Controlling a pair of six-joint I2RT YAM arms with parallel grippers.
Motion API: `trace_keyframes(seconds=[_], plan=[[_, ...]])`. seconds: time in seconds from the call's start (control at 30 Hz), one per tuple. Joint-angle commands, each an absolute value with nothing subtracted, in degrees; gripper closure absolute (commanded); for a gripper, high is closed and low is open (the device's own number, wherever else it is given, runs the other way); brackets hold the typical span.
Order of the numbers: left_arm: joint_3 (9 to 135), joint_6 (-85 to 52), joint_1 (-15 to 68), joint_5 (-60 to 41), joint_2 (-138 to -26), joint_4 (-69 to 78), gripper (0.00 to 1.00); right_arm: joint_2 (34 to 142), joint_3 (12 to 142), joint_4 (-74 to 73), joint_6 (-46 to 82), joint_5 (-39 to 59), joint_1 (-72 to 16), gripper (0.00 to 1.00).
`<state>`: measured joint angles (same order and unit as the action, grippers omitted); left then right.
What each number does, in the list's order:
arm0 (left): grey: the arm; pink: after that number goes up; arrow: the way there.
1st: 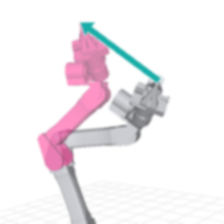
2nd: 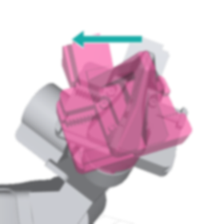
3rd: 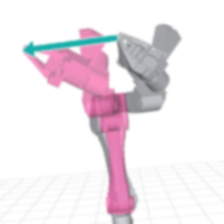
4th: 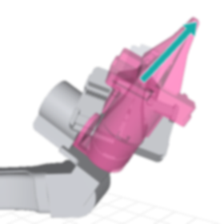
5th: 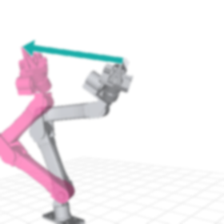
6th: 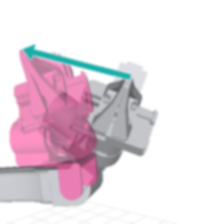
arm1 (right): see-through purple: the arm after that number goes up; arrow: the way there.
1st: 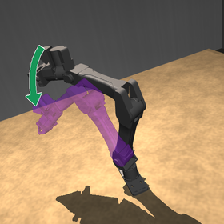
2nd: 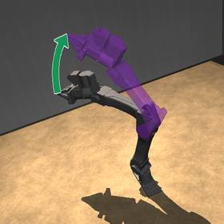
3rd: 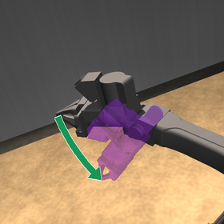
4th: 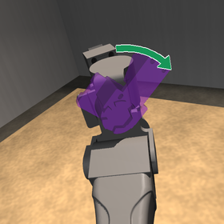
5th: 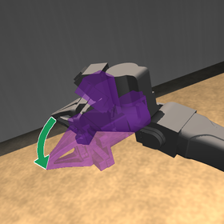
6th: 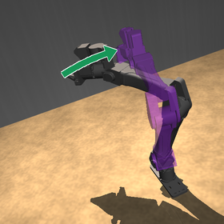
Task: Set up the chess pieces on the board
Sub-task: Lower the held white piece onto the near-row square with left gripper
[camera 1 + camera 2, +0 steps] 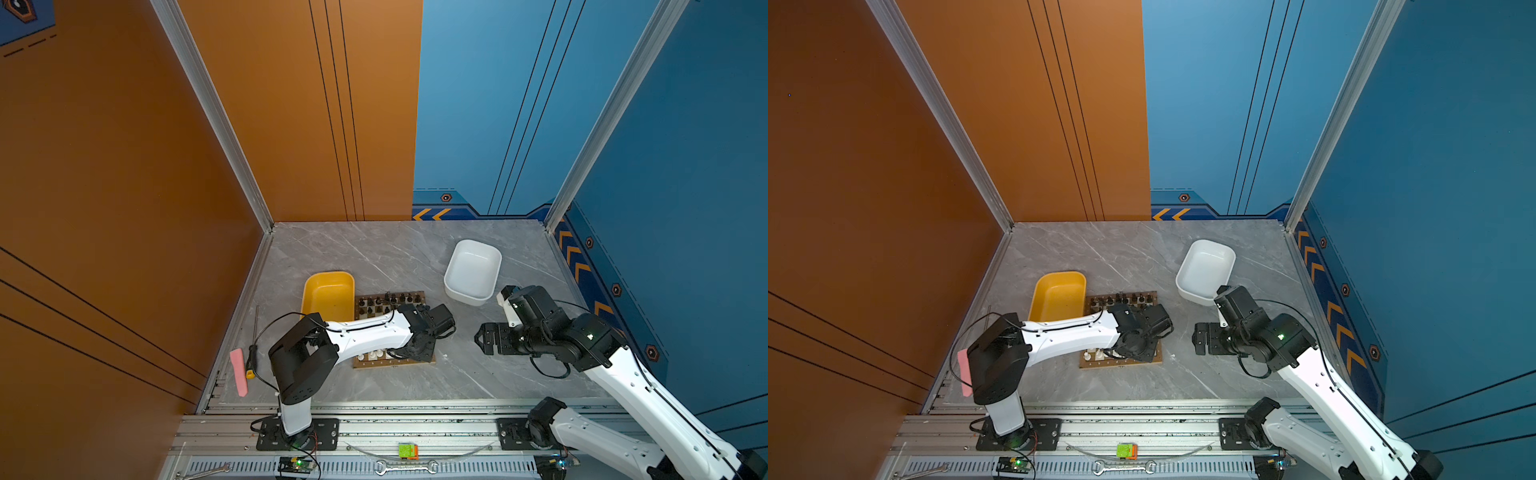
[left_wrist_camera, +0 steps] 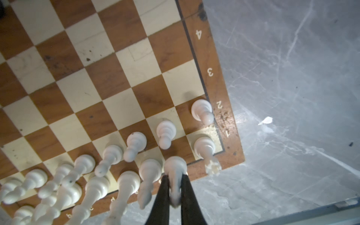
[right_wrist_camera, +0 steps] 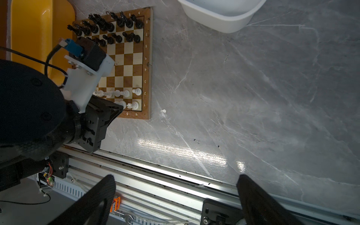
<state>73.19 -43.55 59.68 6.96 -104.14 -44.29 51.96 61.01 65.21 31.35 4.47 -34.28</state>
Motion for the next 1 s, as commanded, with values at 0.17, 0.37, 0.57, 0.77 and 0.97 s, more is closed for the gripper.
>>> trace_keyframes(seconds=[0.17, 0.37, 0.57, 0.77, 0.97], plan=[[73.39, -43.78, 59.44, 5.78, -106.39, -44.06, 1.0, 51.73, 60.74, 67.85, 29.97, 5.09, -33.19, 0.0], [74.09, -43.24, 59.15, 5.22, -107.31, -44.14, 1.0, 51.68, 60.9, 68.11, 29.33, 5.45, -32.35, 0.0], [74.79, -42.99, 59.11, 5.01, -108.0, -44.11, 0.97, 51.66, 60.77, 68.3, 28.7, 5.88, -31.38, 0.0], [75.23, -42.89, 58.72, 4.58, -108.29, -44.12, 0.86, 51.79, 60.51, 68.38, 28.04, 6.49, -30.39, 0.0], [75.71, -42.78, 58.49, 4.47, -107.92, -44.28, 0.79, 51.62, 60.33, 68.47, 27.55, 6.93, -29.63, 0.0]])
